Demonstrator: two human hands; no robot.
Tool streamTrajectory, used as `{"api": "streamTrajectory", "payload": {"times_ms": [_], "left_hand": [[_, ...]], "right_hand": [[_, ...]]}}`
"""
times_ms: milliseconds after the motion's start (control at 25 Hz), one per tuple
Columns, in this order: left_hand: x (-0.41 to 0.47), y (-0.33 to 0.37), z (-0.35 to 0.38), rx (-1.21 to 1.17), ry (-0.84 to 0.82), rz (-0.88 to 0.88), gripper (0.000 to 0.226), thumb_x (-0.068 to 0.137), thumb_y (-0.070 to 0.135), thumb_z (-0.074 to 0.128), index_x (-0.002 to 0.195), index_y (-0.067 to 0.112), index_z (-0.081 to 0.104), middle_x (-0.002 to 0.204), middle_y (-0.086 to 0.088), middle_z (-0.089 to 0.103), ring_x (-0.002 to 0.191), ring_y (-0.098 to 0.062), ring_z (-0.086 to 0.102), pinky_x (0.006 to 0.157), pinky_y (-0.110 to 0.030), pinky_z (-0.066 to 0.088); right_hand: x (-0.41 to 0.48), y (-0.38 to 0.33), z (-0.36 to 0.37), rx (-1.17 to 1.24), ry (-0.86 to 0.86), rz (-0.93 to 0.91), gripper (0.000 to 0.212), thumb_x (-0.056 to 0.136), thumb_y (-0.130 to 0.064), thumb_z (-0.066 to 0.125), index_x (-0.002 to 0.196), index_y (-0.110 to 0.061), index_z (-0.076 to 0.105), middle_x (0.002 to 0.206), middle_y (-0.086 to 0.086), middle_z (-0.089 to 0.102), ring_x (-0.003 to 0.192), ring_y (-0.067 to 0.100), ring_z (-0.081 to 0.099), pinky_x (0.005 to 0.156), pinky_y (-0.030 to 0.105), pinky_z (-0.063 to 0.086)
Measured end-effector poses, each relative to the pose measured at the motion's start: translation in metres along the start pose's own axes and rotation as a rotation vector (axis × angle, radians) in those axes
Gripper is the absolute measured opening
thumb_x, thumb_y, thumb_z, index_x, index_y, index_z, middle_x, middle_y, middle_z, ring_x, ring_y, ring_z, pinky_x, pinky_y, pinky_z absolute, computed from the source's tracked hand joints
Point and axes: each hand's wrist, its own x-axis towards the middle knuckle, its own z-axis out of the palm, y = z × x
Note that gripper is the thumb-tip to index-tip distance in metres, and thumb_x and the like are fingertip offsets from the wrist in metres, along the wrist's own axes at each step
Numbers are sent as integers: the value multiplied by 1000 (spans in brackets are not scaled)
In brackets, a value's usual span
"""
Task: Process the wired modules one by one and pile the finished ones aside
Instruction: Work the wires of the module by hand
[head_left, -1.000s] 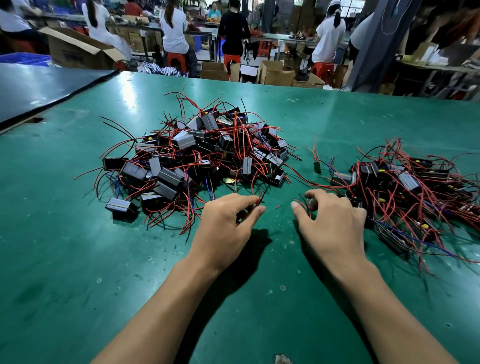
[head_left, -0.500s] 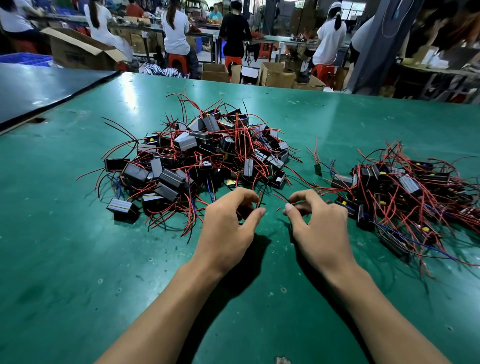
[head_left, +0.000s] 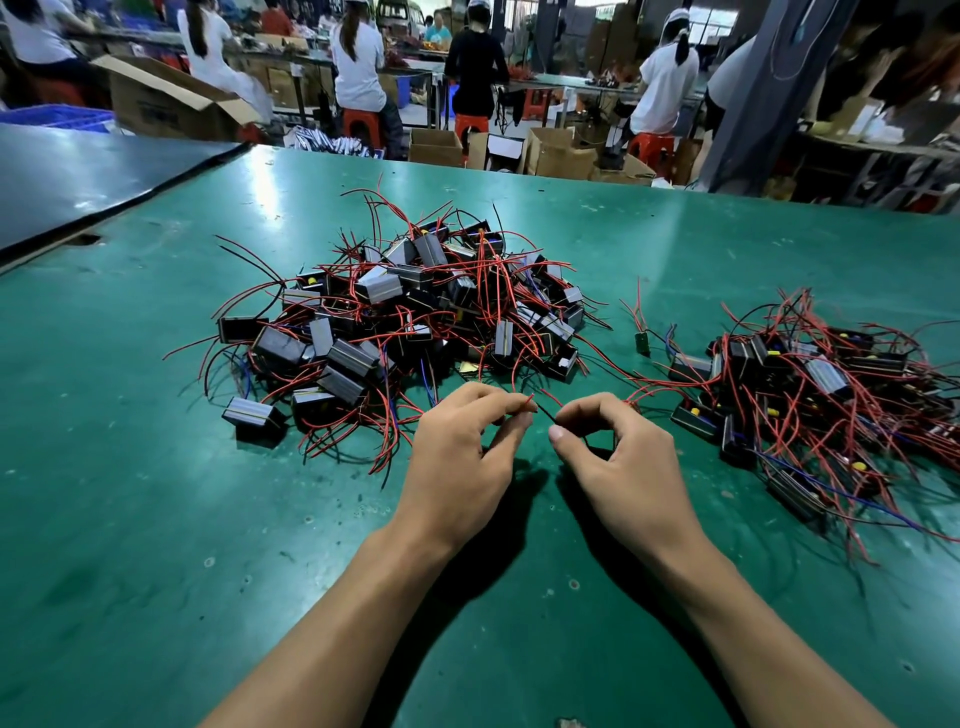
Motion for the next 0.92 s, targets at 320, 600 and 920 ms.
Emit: {"api": "streamTrajectory", "payload": {"times_ms": [320, 600, 920], "left_hand": [[0, 1, -1, 15, 30, 16, 14, 91, 16, 69, 100, 10, 77, 86, 2, 64, 78, -5, 59, 72, -13, 44], [0, 3, 1, -56, -32, -50, 20, 86, 9, 73, 105, 14, 75, 91, 6, 75, 82, 4, 66, 77, -15, 52], [-1, 1, 2, -109, 0, -134, 15, 86, 12, 74, 98, 19, 69, 78, 15, 70, 75, 6, 67, 63, -6, 44]], "right_hand": [[-1, 1, 3, -38, 29, -92, 20, 85, -13, 74, 89, -32, 73, 91, -20, 73, 92, 9, 68, 93, 50, 48], [0, 2, 5, 49, 22, -141, 43, 82, -6, 76, 111, -35, 62, 86, -13, 68, 77, 5, 67, 64, 12, 47], [0, 1, 4, 66, 80, -138, 14, 85, -11, 77, 87, -23, 71, 83, -12, 72, 77, 0, 68, 71, 8, 47]]}}
